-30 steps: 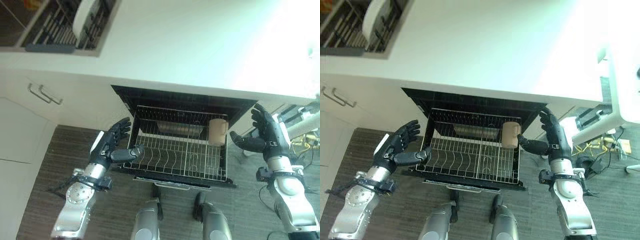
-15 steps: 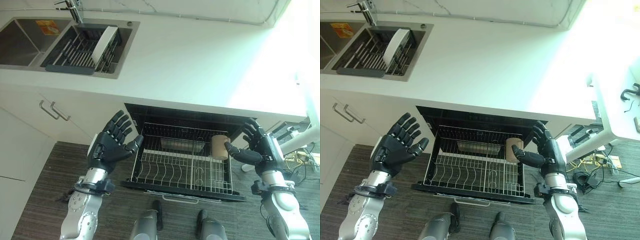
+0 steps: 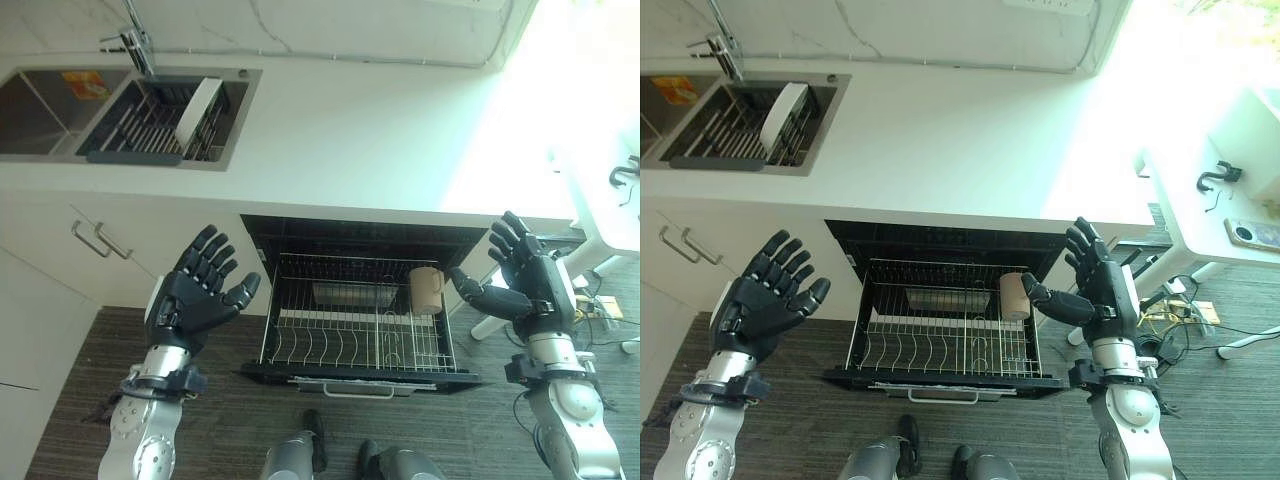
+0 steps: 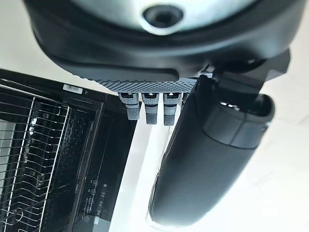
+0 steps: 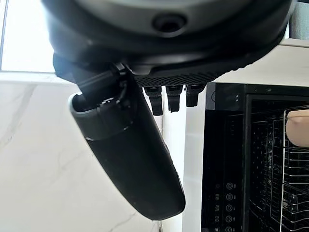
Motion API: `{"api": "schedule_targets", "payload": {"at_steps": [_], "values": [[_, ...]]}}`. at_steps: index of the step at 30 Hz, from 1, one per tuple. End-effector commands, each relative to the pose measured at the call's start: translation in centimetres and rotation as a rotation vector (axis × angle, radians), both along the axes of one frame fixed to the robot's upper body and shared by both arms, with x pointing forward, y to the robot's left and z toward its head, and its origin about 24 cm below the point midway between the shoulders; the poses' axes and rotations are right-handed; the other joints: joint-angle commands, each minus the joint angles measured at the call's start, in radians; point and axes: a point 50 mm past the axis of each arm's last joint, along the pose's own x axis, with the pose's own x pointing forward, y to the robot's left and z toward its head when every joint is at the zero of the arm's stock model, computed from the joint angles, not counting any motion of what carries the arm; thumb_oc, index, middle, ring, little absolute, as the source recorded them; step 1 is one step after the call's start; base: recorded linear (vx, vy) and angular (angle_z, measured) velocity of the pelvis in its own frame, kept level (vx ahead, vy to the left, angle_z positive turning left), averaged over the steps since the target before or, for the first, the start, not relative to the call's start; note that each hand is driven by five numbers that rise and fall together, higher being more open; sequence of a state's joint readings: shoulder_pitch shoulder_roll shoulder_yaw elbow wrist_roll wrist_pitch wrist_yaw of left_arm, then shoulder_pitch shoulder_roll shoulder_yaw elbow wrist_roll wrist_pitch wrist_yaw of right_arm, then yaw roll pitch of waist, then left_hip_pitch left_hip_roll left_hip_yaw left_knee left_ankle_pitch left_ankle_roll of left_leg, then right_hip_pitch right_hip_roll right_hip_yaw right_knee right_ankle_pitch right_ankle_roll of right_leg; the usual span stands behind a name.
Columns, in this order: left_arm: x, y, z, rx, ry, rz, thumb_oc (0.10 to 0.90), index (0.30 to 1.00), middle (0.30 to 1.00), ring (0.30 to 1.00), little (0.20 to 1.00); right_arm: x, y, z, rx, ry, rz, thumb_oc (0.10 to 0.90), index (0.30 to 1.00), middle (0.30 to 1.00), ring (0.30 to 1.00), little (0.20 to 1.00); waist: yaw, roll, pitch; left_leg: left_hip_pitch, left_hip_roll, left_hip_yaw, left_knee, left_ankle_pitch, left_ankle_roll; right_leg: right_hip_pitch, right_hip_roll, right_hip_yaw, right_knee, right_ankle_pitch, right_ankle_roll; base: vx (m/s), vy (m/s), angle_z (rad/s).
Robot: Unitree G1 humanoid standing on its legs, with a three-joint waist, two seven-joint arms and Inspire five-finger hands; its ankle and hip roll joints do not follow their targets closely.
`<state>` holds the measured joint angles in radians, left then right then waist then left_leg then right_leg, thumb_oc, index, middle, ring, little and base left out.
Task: Place the dishes in the dishwasher.
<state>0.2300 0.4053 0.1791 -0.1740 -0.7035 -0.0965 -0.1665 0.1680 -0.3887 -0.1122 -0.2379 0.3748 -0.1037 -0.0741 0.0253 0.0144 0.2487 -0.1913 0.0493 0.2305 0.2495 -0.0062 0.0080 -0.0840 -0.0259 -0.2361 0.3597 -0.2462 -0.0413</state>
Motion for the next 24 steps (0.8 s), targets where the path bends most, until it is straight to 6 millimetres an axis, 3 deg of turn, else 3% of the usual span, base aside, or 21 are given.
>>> {"api": "schedule_targets", "payload": {"at_steps": [1,3,8,11,13,15,16,18,20,21,23,24], "values": [[0.4,-0.9,5.1,0.018,-0.307,-0.040,0.800,0.900,0.900,0.900,0.900,0.7,0.5,6.1,-0.049,-0.315,0.060,0.800,0.900,0.900,0.900,0.900,0.013,-0.006,-0.053,0.081,-0.037,-0.138,0.050,-0.186,-0.032,0.064,0.011,0.051,-0.060,-0.008,0.090,-0.06,0.013,-0.19],[0.1,-1.0,5.3,0.007,-0.319,-0.036,0.800,0.900,0.900,0.900,0.900,0.8,0.6,6.3,-0.048,-0.319,0.063,0.800,0.900,0.900,0.900,0.900,0.009,-0.012,-0.056,0.072,0.017,-0.118,0.050,-0.156,-0.067,0.059,-0.012,0.053,-0.060,-0.001,0.086,-0.08,0.029,-0.25],[0.1,-1.2,5.6,-0.019,-0.367,-0.037,0.800,0.900,0.900,0.900,0.900,0.7,0.3,6.6,-0.105,-0.329,0.089,0.800,0.900,0.900,0.900,0.900,-0.011,-0.031,-0.076,0.087,0.141,-0.084,0.050,-0.077,-0.102,0.023,-0.078,0.047,-0.060,0.011,0.081,-0.10,0.142,-0.08],[0.1,-1.4,5.6,-0.005,-0.385,-0.041,0.800,0.900,0.900,0.900,0.900,0.8,-0.2,7.0,-0.131,-0.330,0.081,0.800,0.900,0.900,0.900,0.900,-0.027,-0.018,-0.092,0.096,0.206,-0.062,0.050,-0.070,-0.121,0.009,-0.101,0.034,-0.060,0.005,0.085,-0.06,0.275,0.15],[0.0,-1.3,5.6,-0.021,-0.383,-0.046,0.800,0.900,0.900,0.900,0.900,0.7,-0.5,7.3,-0.141,-0.331,0.080,0.800,0.900,0.900,0.900,0.900,-0.033,-0.009,-0.101,0.100,0.220,-0.065,0.050,-0.076,-0.130,0.004,-0.110,0.027,-0.060,0.005,0.090,-0.02,0.398,0.15],[0.0,-1.3,5.6,-0.017,-0.398,-0.050,0.800,0.900,0.900,0.900,0.900,0.6,-0.7,7.7,-0.163,-0.340,0.083,0.800,0.900,0.900,0.900,0.900,-0.040,-0.001,-0.107,0.107,0.214,-0.075,0.050,-0.106,-0.137,0.002,-0.130,0.029,-0.060,0.010,0.105,-0.02,0.615,0.26],[0.0,-1.3,5.9,-0.010,-0.415,-0.046,0.800,0.900,0.900,0.900,0.900,0.6,-0.8,7.9,-0.175,-0.341,0.073,0.800,0.900,0.900,0.900,0.900,-0.046,0.002,-0.107,0.118,0.202,-0.063,0.050,-0.153,-0.132,-0.002,-0.152,0.037,-0.060,0.021,0.126,-0.01,0.864,0.16],[0.5,-1.3,6.8,0.072,-0.439,-0.061,0.800,0.900,0.900,0.900,0.900,0.7,-1.5,8.4,-0.194,-0.354,0.012,0.800,0.900,0.900,0.900,0.900,-0.054,0.003,-0.099,0.138,0.178,-0.044,0.050,-0.187,-0.120,0.002,-0.193,0.056,-0.060,0.047,0.168,0.03,0.961,0.03],[1.1,-1.4,7.5,0.162,-0.438,-0.119,0.800,0.900,0.900,0.900,0.900,0.0,-2.7,8.3,-0.163,-0.371,-0.091,0.800,0.900,0.900,0.900,0.900,-0.044,-0.008,-0.077,0.152,0.111,-0.069,0.050,-0.220,-0.081,0.011,-0.277,0.059,-0.060,0.119,0.225,0.09,0.984,0.37],[1.2,-1.3,7.7,0.184,-0.438,-0.134,0.800,0.900,0.900,0.900,0.900,-0.3,-2.7,7.8,-0.150,-0.359,-0.106,0.800,0.900,0.900,0.900,0.900,-0.032,-0.014,-0.068,0.155,0.074,-0.075,0.050,-0.240,-0.060,0.020,-0.319,0.036,-0.060,0.189,0.229,0.08,0.768,0.98],[1.0,-1.0,7.9,0.198,-0.445,-0.139,0.800,0.900,0.900,0.900,0.900,-0.4,-2.3,7.3,-0.155,-0.338,-0.089,0.800,0.900,0.900,0.900,0.900,-0.013,-0.010,-0.063,0.161,0.056,-0.058,0.050,-0.253,-0.040,0.041,-0.337,-0.041,-0.060,0.260,0.234,0.08,0.598,0.62],[1.0,-1.0,8.3,0.216,-0.451,-0.130,0.800,0.900,0.900,0.900,0.900,-0.1,-1.4,7.4,-0.166,-0.334,-0.060,0.800,0.900,0.900,0.900,0.900,-0.005,0.001,-0.059,0.167,0.060,-0.051,0.050,-0.265,-0.022,0.060,-0.289,-0.099,-0.060,0.271,0.226,0.09,0.544,-0.37]]}}
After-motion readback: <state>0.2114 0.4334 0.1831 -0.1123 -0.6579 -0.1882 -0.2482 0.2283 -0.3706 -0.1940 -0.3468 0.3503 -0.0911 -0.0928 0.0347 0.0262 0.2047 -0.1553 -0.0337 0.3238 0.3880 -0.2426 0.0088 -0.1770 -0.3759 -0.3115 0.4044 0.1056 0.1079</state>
